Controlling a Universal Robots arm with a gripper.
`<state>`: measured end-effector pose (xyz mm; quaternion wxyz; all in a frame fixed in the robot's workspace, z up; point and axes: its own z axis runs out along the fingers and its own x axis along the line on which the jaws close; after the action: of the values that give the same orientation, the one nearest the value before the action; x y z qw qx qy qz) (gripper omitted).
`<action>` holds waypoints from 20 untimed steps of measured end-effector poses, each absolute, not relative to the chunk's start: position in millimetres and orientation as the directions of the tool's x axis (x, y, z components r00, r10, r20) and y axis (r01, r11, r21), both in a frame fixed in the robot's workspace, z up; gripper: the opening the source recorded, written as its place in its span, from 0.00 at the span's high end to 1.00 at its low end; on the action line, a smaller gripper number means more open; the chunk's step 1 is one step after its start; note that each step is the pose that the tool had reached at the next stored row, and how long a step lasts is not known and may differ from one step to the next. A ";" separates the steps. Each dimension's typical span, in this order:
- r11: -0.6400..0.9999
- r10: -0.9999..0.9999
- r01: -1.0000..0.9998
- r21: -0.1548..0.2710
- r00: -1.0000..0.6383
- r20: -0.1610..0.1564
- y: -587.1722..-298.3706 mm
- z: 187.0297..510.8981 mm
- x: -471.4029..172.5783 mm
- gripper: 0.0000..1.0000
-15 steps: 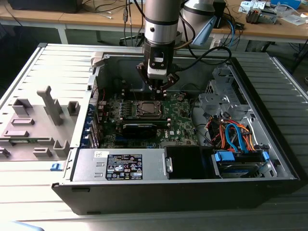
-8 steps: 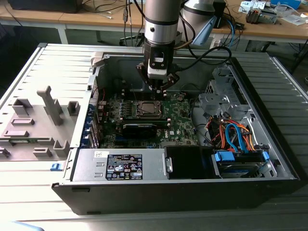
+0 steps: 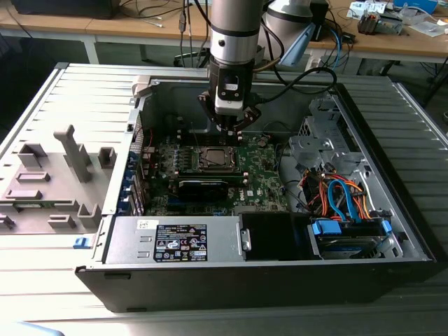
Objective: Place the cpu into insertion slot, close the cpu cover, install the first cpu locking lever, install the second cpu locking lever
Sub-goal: 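Install the first cpu locking lever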
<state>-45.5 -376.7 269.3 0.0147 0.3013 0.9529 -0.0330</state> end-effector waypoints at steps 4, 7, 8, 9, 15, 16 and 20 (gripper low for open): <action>0.818 0.571 0.573 -0.054 -0.819 -0.048 -376.7 269.3 -45.5 0.89; 0.818 0.570 0.572 -0.054 -0.820 -0.048 -376.7 269.3 -45.5 0.89; 0.819 0.570 0.572 -0.054 -0.820 -0.048 -376.7 269.3 -45.5 0.89; 0.819 0.569 0.571 -0.054 -0.821 -0.048 -376.7 269.2 -45.5 0.89; 0.820 0.567 0.569 -0.054 -0.822 -0.048 -376.7 269.2 -45.5 0.89; 0.821 0.567 0.569 -0.054 -0.823 -0.048 -376.7 269.3 -45.5 0.89; 0.822 0.565 0.567 -0.054 -0.824 -0.048 -376.7 269.3 -45.5 0.89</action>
<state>-45.5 -376.7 269.3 0.0149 0.2964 0.9544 -0.0330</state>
